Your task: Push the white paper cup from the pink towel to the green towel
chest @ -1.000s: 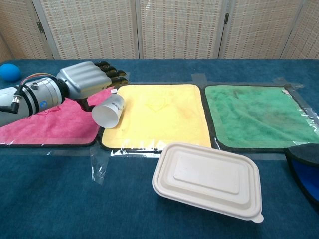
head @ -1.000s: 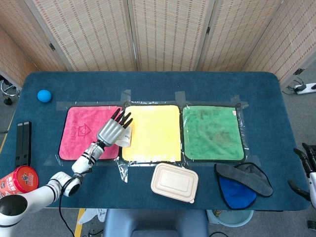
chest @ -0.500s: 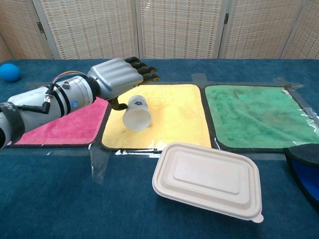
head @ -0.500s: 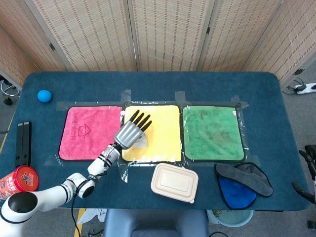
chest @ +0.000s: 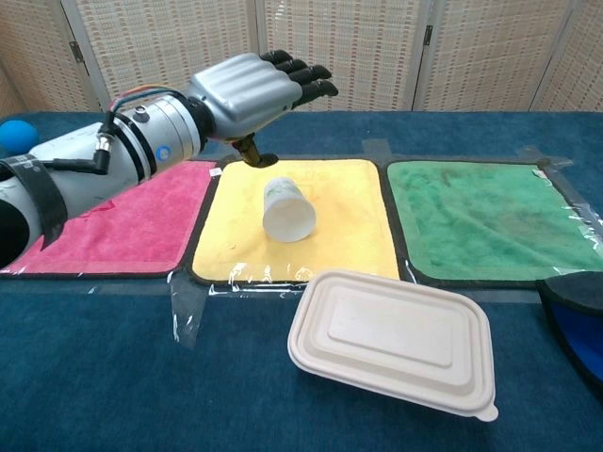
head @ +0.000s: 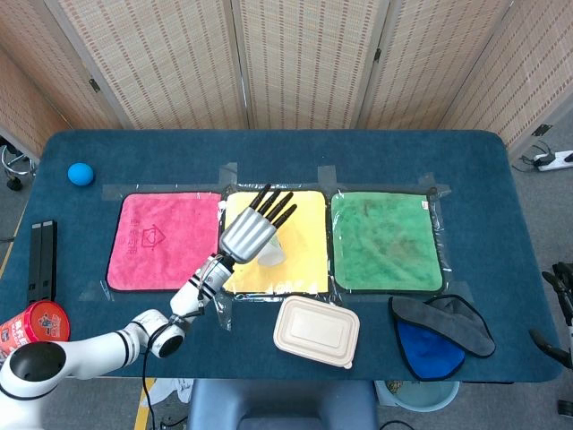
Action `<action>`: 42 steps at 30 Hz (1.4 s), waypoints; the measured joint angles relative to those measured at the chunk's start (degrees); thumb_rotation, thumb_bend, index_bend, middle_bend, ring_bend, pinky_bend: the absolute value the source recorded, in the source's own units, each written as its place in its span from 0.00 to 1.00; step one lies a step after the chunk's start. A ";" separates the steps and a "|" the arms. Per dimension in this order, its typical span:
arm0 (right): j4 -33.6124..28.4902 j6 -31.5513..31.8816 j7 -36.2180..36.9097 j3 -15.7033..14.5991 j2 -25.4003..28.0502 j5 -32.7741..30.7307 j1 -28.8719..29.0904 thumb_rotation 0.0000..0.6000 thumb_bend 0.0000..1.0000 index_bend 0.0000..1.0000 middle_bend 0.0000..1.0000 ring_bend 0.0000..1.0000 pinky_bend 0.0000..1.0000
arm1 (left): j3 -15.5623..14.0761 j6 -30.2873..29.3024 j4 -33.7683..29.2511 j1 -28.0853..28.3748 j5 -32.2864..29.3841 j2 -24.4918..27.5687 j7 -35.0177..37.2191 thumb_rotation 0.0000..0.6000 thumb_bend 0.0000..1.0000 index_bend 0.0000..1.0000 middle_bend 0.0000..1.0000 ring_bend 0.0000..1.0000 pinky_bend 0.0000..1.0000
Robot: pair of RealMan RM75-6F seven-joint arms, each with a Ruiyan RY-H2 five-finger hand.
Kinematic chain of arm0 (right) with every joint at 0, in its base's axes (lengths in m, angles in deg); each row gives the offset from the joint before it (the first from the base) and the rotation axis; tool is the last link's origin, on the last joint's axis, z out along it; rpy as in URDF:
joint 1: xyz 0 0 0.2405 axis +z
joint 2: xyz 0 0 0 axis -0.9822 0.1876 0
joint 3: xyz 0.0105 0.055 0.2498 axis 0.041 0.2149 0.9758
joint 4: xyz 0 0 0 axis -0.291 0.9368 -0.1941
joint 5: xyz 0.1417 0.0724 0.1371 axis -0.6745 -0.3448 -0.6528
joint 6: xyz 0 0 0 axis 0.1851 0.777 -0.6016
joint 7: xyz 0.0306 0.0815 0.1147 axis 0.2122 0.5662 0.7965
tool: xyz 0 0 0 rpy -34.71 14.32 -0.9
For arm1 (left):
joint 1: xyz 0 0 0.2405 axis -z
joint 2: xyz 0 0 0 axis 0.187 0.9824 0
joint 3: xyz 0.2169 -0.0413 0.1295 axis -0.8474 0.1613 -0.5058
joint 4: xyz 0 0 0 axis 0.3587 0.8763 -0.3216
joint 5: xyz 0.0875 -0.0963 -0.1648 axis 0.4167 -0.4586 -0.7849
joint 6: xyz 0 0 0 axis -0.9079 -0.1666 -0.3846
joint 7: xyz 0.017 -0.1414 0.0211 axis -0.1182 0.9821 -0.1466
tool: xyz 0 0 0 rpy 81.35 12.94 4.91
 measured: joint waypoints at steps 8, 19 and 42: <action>1.22 -0.44 1.25 -0.12 -0.47 0.19 0.16 1.00 0.21 0.14 0.09 0.14 0.11 | -3.58 2.29 3.04 -2.52 -2.90 0.83 -2.00 1.00 0.34 0.00 0.00 0.00 0.02; 0.71 0.48 0.79 -0.31 0.12 0.76 -0.37 1.00 0.21 0.14 0.09 0.14 0.11 | -3.90 3.47 8.31 -0.81 -2.74 -4.37 -1.26 1.00 0.34 0.00 0.00 0.00 0.02; -0.90 2.69 -0.54 -0.41 1.38 0.46 -2.32 1.00 0.21 0.14 0.09 0.14 0.11 | -1.45 9.46 19.11 6.86 -3.92 -12.80 0.84 1.00 0.34 0.00 0.00 0.00 0.02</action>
